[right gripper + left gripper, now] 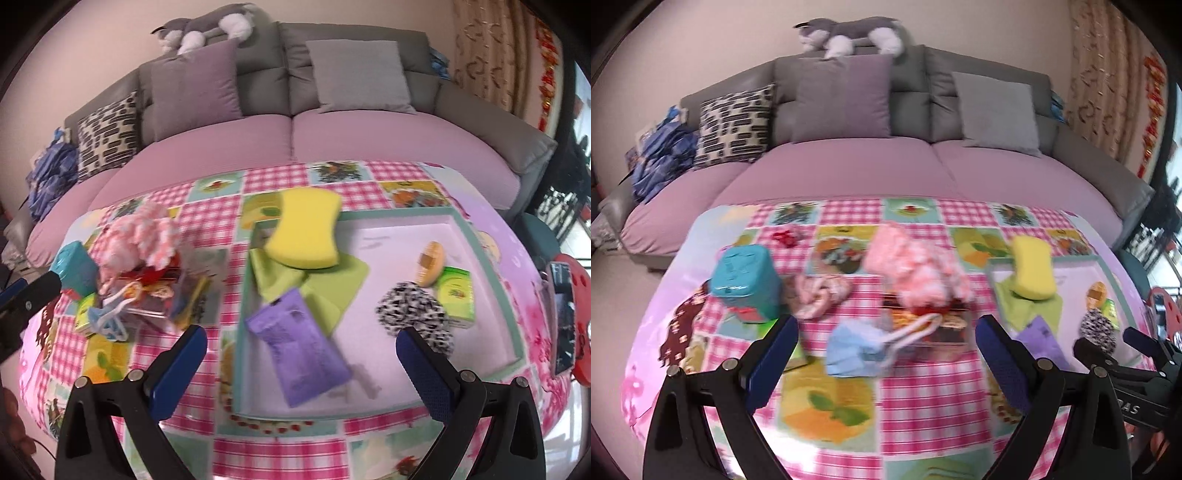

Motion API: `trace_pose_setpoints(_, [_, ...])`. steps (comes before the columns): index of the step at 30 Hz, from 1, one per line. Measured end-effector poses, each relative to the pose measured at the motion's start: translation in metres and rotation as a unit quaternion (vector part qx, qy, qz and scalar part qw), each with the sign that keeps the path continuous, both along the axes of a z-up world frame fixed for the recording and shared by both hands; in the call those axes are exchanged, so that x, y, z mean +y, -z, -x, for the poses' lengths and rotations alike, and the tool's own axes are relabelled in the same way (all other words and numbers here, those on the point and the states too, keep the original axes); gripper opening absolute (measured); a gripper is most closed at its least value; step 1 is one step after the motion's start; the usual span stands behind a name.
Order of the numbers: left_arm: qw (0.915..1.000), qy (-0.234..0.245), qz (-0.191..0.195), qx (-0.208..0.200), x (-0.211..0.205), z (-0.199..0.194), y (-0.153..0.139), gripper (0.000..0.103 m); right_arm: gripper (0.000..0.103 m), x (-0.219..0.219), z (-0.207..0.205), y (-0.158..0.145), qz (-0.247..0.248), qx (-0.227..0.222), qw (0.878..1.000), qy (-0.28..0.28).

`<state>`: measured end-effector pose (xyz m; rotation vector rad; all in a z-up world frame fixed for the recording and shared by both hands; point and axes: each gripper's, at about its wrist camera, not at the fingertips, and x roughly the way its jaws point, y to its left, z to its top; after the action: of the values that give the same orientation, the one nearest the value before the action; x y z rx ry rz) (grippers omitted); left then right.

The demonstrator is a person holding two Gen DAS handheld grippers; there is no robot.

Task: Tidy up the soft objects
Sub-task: 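Move the right tool to the pink fluffy towel while the left tool approaches the green tissue pack, then grasp the pink fluffy towel with the right tool while the left tool grasps the green tissue pack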

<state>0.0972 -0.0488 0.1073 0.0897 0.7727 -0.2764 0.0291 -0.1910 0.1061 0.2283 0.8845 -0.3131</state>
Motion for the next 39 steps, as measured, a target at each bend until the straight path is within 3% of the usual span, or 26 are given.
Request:
trace_pose_setpoints(10, [0.9916, -0.117, 0.038, 0.04, 0.086, -0.034, 0.017, 0.097, 0.103, 0.03, -0.03, 0.002, -0.011, -0.002, 0.999, -0.039])
trace_pose_setpoints(19, [0.9925, -0.108, 0.036, 0.045, 0.083, -0.071, 0.015, 0.097, 0.103, 0.065, -0.079, -0.023, 0.004, -0.029, 0.996, -0.085])
trace_pose_setpoints(24, [0.9904, -0.12, 0.044, 0.054, 0.082, -0.089, 0.019, 0.097, 0.103, 0.091, -0.108, -0.016, -0.004, -0.034, 0.991, -0.125])
trace_pose_setpoints(26, [0.9911, -0.119, 0.04, 0.045, 0.083, -0.089, 0.024, 0.097, 0.1, 0.1, -0.118, -0.005, -0.013, -0.027, 0.99, -0.14])
trace_pose_setpoints(32, [0.9856, -0.142, 0.054, 0.074, 0.105, -0.09, 0.05, 0.097, 0.085, 0.11, -0.129, 0.014, -0.014, -0.025, 0.989, -0.147])
trace_pose_setpoints(38, [0.9845, -0.156, 0.035, 0.072, 0.117, -0.085, 0.056, 0.097, 0.067, 0.11, -0.131, 0.013, -0.003, -0.041, 0.989, -0.143])
trace_pose_setpoints(39, [0.9844, -0.156, 0.035, 0.073, 0.118, -0.084, 0.057, 0.097, 0.059, 0.11, -0.131, 0.013, -0.003, -0.043, 0.989, -0.144])
